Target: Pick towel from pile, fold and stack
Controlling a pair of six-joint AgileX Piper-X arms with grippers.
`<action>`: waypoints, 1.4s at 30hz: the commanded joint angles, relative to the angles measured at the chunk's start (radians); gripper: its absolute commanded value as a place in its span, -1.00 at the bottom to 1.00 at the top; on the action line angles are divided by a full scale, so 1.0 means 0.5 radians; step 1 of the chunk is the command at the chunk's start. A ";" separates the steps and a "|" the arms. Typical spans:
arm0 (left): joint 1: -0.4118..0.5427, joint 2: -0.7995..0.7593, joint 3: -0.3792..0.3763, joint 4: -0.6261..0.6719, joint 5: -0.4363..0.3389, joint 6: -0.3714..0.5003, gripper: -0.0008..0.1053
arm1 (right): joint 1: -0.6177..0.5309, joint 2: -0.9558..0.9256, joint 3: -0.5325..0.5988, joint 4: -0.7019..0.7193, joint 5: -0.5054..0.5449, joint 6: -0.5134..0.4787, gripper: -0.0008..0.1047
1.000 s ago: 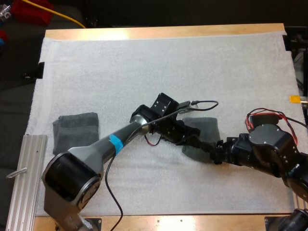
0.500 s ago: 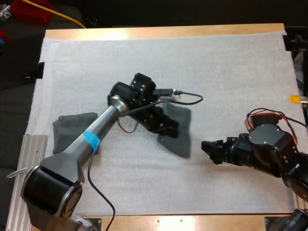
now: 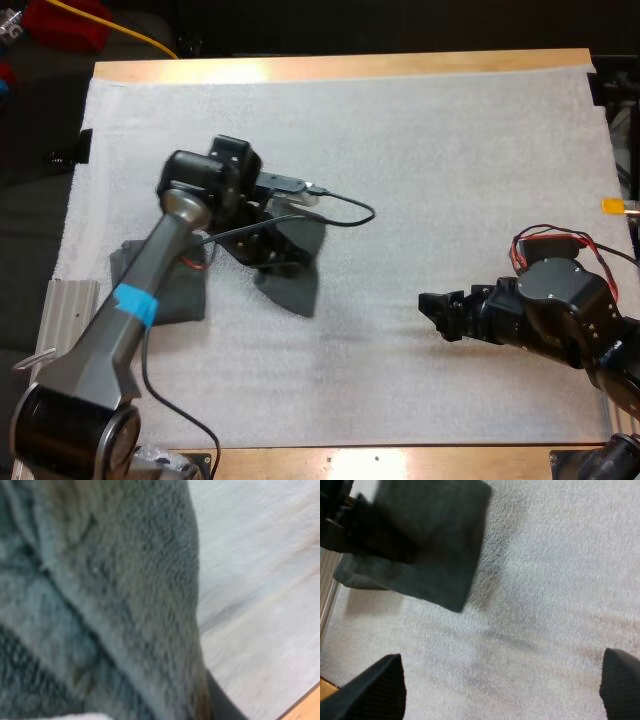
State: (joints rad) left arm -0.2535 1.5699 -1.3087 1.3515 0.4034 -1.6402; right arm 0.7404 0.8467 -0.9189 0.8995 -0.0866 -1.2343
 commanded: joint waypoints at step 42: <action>0.794 0.095 0.317 -0.107 -0.908 0.088 -0.98 | -0.003 -0.010 -0.017 0.004 -0.013 -0.003 0.47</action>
State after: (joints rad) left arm 0.1442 1.6217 -1.1466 1.2991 -0.0192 -1.5870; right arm 0.7404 0.8467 -0.9189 0.8995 -0.0866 -1.2343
